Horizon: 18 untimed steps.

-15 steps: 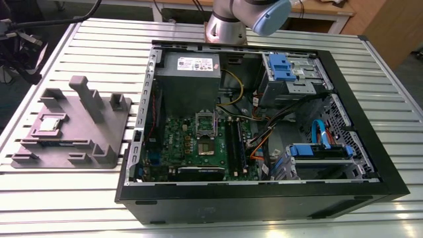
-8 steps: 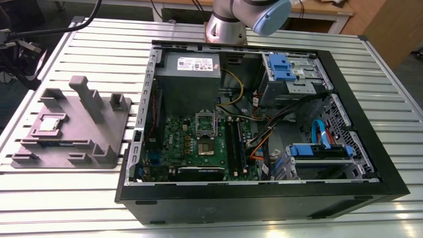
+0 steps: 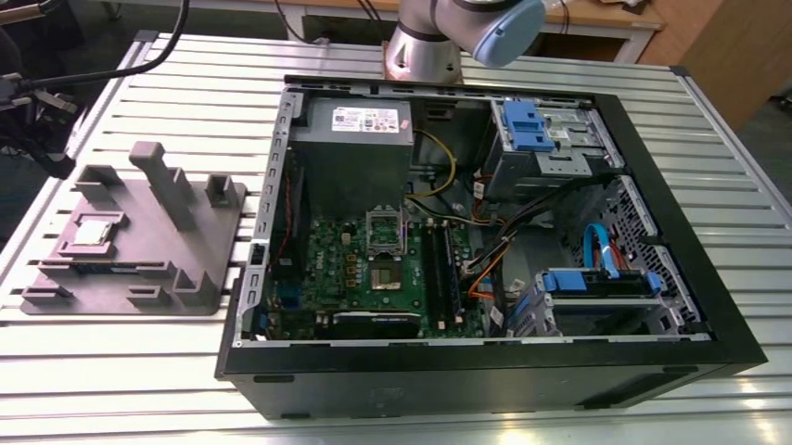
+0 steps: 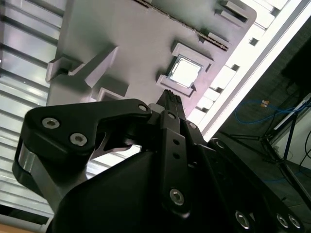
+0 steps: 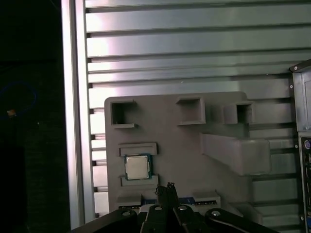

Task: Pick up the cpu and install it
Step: 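Reach for the cpu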

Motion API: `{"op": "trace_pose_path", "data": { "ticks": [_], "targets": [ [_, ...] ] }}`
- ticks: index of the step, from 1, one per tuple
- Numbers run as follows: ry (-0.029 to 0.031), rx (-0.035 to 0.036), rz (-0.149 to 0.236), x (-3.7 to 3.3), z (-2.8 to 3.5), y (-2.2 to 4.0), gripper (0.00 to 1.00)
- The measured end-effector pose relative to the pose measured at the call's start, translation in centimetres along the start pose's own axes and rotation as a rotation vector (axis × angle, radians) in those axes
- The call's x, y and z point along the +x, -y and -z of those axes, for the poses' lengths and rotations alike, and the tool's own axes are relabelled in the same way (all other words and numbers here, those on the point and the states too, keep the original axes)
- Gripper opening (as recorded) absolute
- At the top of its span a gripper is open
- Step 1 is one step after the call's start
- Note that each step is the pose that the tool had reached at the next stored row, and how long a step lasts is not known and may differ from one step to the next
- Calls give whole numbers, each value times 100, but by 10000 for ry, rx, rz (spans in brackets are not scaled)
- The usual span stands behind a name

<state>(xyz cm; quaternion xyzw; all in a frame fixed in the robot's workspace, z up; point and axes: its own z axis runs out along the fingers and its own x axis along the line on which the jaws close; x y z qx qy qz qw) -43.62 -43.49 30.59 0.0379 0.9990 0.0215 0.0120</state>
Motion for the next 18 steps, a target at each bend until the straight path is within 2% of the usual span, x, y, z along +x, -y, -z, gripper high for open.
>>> {"op": "trace_pose_path", "data": {
  "ticks": [6, 14, 18],
  "targets": [
    [3, -3, 1, 62, -71, 9, 10],
    [-10, 0, 0, 110, -205, 24, 10],
    [-12, 0, 1, 140, -250, 29, 10]
  ]
}}
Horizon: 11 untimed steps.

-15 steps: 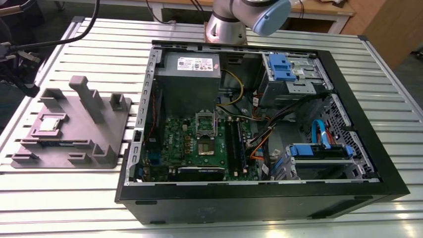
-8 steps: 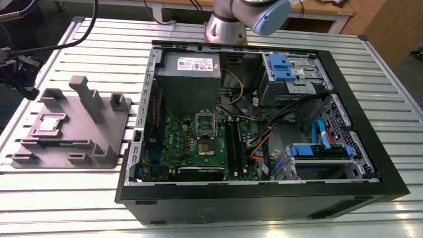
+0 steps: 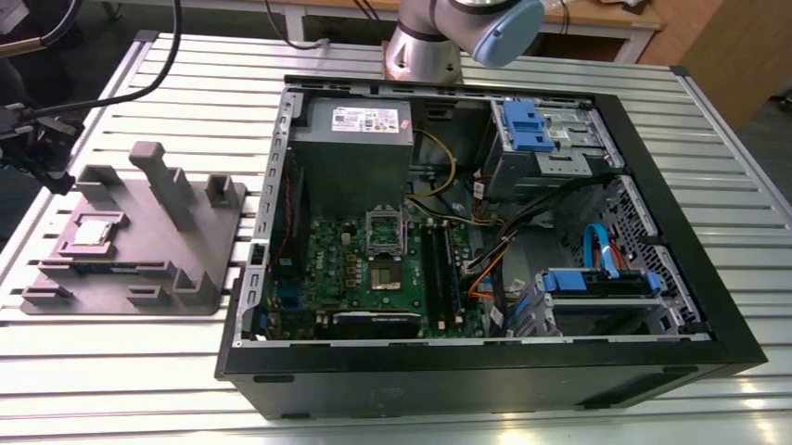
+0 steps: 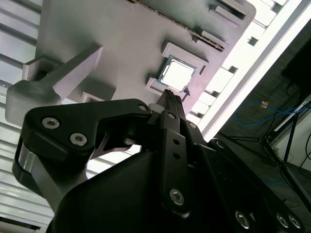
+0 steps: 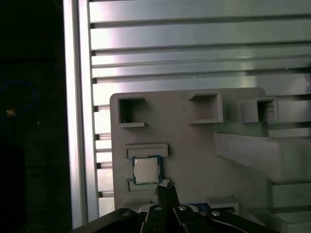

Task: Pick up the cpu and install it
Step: 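Reach for the cpu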

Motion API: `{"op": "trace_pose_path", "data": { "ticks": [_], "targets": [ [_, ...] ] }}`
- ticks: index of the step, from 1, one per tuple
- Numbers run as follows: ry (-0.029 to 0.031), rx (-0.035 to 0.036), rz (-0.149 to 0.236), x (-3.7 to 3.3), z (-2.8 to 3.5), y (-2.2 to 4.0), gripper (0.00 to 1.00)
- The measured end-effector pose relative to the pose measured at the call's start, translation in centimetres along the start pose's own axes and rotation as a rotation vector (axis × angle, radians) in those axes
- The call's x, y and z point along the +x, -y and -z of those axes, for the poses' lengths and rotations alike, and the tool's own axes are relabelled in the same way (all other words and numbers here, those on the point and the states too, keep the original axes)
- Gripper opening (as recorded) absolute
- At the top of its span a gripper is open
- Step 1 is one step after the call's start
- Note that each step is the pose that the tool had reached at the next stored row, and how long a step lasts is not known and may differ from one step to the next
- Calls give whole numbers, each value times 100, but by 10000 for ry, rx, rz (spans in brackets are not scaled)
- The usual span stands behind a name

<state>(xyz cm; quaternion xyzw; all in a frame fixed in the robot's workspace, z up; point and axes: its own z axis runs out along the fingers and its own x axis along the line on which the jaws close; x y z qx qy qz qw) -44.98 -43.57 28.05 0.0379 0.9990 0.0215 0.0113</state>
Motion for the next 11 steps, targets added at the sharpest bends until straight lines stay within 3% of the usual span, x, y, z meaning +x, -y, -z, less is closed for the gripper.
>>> {"op": "trace_pose_path", "data": {
  "ticks": [7, 11],
  "targets": [
    [1, -1, 0, 6, -5, 1, 10],
    [1, -1, 0, 12, -41, 5, 10]
  ]
}}
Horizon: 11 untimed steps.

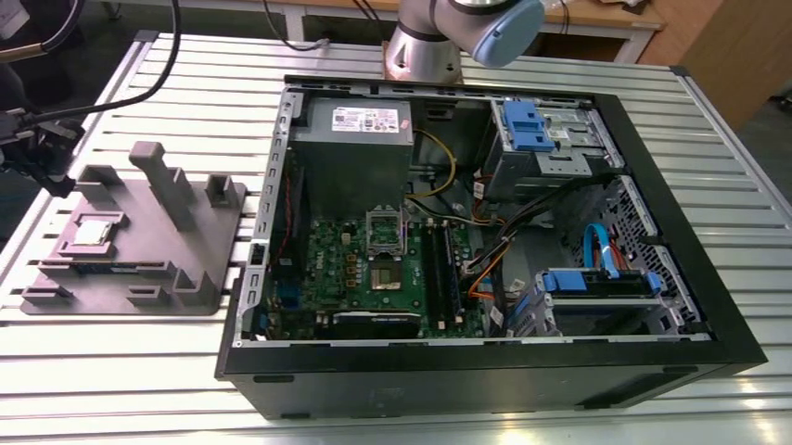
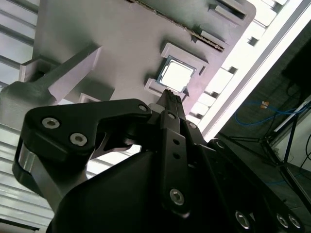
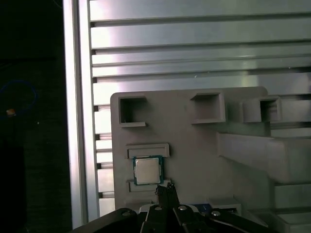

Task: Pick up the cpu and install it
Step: 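Reach for the cpu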

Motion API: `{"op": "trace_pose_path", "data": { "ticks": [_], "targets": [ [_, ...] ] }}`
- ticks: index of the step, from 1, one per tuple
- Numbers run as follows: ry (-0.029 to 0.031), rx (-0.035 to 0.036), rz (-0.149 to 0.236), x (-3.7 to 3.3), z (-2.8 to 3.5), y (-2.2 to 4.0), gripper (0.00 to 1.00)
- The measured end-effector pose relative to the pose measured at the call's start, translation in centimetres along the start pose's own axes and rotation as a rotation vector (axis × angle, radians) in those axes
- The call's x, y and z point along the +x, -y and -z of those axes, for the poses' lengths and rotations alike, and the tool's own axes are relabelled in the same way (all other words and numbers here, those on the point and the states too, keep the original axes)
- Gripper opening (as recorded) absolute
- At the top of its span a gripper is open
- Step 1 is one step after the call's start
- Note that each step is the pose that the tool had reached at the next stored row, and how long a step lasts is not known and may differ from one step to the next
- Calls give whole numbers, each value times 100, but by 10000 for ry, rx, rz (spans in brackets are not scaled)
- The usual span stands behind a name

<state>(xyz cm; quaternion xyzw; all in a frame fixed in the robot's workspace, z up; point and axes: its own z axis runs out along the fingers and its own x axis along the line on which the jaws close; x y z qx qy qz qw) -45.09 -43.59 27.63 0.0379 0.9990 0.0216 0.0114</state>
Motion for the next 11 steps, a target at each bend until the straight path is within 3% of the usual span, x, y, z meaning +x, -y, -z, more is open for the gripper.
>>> {"op": "trace_pose_path", "data": {
  "ticks": [11],
  "targets": [
    [0, 0, -1, 42, -146, 22, 10]
  ]
}}
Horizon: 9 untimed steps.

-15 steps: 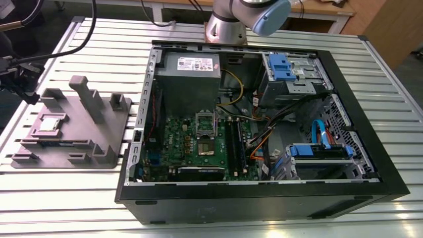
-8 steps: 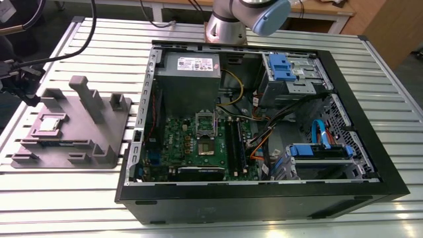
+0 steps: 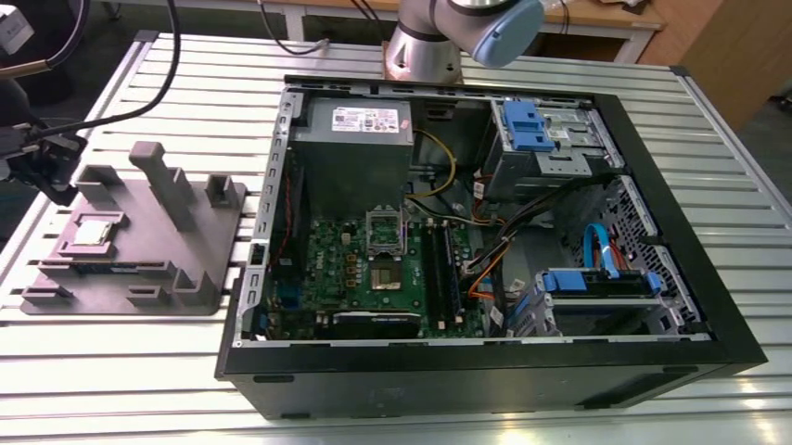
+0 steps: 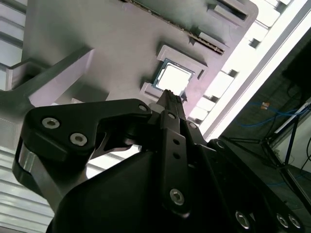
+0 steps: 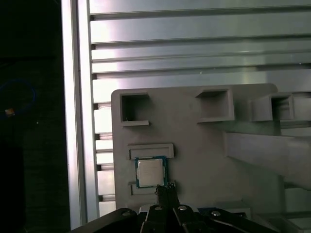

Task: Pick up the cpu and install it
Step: 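Reach for the cpu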

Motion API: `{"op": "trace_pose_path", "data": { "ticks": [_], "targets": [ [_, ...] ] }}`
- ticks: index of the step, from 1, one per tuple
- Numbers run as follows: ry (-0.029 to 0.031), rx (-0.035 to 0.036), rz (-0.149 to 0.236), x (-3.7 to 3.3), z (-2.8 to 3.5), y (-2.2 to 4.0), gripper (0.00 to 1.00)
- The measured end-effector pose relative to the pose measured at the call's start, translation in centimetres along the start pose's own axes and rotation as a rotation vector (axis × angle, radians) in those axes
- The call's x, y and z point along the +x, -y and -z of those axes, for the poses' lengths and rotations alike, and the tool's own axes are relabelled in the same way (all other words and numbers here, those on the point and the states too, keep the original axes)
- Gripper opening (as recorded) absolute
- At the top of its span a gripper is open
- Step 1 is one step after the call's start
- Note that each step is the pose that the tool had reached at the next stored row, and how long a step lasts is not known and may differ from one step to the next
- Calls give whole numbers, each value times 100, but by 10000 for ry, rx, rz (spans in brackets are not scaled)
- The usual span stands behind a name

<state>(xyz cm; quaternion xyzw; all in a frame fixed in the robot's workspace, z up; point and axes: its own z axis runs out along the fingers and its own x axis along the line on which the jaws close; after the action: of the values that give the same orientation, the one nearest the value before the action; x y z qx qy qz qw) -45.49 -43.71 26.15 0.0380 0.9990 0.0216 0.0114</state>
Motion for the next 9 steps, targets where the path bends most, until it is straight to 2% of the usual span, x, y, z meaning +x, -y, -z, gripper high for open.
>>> {"op": "trace_pose_path", "data": {
  "ticks": [9],
  "targets": [
    [2, -1, 1, 21, -47, 11, 10]
  ]
}}
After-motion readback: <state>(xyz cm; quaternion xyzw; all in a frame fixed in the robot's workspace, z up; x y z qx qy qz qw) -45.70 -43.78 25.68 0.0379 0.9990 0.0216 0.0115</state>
